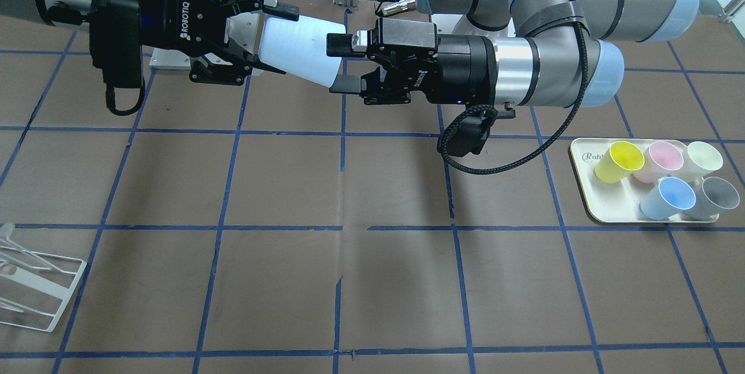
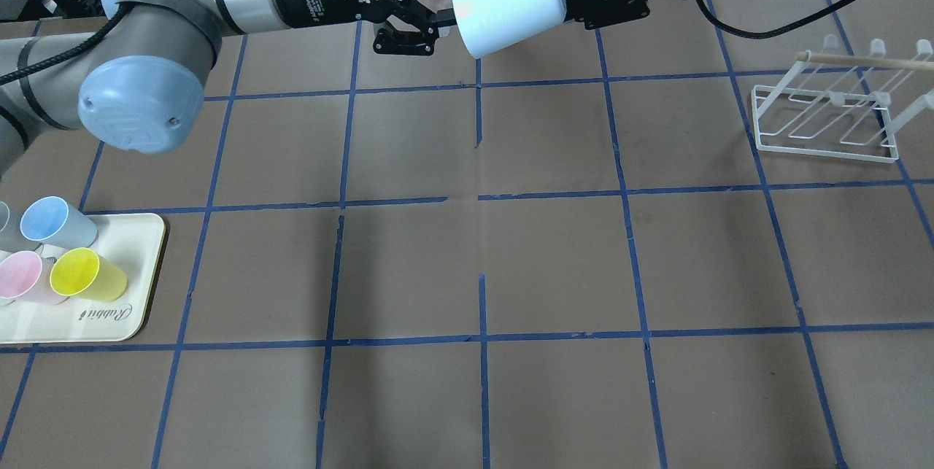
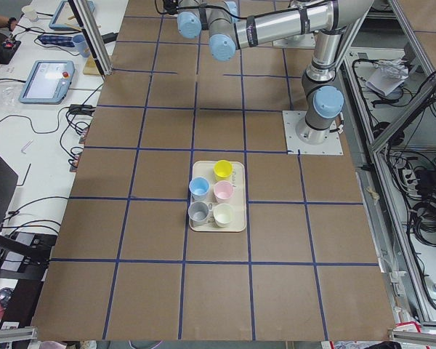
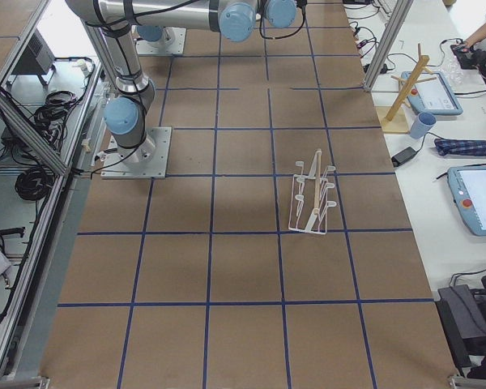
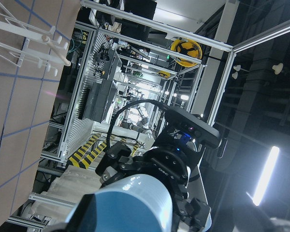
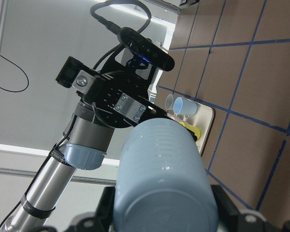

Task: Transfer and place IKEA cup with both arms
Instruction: 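Close the left gripper on the cup held by the right gripper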

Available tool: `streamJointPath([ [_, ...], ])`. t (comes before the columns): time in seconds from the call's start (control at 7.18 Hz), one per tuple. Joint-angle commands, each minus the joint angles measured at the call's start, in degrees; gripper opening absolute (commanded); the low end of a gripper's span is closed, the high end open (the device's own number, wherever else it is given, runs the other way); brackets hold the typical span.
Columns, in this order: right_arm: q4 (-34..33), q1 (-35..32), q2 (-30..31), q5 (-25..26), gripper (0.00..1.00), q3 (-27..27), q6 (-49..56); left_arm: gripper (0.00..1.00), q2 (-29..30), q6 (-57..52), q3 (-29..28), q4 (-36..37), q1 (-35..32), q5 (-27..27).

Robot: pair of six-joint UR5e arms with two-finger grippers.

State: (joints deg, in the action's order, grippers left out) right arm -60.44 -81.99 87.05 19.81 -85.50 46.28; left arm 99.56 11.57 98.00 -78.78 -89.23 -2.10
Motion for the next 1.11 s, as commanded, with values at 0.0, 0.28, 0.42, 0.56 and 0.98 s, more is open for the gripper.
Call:
streamJointPath([
  [0.0, -0.1, 0.0, 0.1, 0.1, 0.47, -0.3, 0.1, 0.99, -0.1, 0.2, 0.1, 0.2, -0.9, -0.2],
  [0.28, -0.6, 0.5, -0.2, 0.1, 0.47, -0.3, 0.5, 0.99, -1.4, 4.6, -0.1, 0.2, -0.9, -0.1],
  [0.42, -0.8, 0.9, -0.3, 0.1, 0.47, -0.3, 0.5, 0.99, -1.7, 6.2, -0.4, 0.6, -0.8, -0.1],
  [0.56, -0.6, 1.5, -0.3, 0.0, 0.47, -0.3, 0.5, 0.98, -1.5, 6.3, 0.0, 2.6, -1.1, -0.1],
  [0.98, -0.4, 1.7, 0.3, 0.1, 0.47, -0.3, 0.5, 0.71, -0.8, 6.2, 0.0, 4.8, -1.6, -1.7],
])
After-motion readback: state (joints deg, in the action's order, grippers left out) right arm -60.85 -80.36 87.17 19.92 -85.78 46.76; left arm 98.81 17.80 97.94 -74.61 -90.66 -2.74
